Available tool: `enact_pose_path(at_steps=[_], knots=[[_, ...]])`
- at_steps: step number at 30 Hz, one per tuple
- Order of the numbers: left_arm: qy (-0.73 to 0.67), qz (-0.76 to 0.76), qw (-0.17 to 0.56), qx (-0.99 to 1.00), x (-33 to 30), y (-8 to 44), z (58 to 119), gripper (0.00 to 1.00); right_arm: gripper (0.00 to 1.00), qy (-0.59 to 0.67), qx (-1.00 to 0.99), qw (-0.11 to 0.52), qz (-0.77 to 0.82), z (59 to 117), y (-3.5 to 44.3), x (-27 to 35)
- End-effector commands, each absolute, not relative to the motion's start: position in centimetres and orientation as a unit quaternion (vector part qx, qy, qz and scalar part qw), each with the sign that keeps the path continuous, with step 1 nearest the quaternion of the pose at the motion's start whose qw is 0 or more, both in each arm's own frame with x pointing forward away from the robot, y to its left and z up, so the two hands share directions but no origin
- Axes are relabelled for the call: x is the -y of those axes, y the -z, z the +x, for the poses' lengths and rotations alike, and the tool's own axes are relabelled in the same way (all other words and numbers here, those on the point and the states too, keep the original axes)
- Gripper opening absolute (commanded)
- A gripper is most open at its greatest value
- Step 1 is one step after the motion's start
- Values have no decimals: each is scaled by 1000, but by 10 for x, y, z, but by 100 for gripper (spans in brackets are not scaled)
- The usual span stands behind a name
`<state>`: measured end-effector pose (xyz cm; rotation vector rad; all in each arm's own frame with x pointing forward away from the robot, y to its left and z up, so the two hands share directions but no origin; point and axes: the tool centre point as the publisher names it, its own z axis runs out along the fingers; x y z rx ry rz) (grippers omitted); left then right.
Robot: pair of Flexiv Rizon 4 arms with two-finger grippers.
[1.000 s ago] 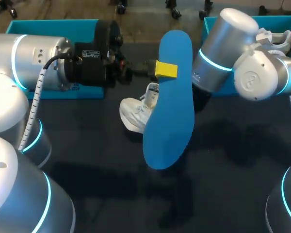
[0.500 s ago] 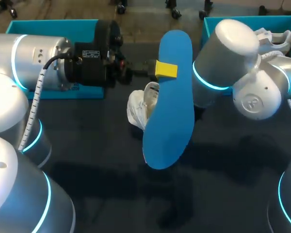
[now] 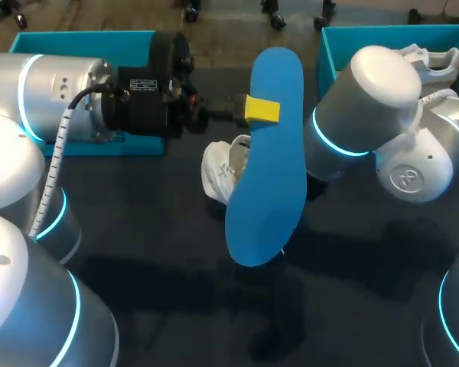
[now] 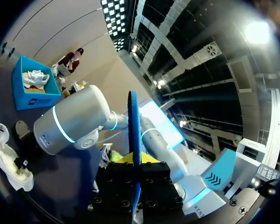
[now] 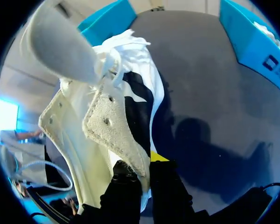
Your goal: Take the shoe out of the shoebox, open the shoe tongue, remove and reinsert the insole, then place the shoe into the shoebox
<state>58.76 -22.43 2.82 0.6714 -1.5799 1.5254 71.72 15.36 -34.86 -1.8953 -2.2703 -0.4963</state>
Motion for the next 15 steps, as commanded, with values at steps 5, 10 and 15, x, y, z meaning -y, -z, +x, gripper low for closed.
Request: enact_pose_path(at_steps=[5, 10, 15], knots=[[-606, 267, 410, 627, 224, -27, 587, 0, 0, 186, 673, 5, -715, 702, 358, -156], [-606, 267, 410, 627, 224, -27, 587, 0, 0, 197, 670, 5, -716, 704, 369, -161], [-606, 267, 410, 627, 224, -27, 587, 0, 0, 203, 678, 17, -707, 706, 382, -165]])
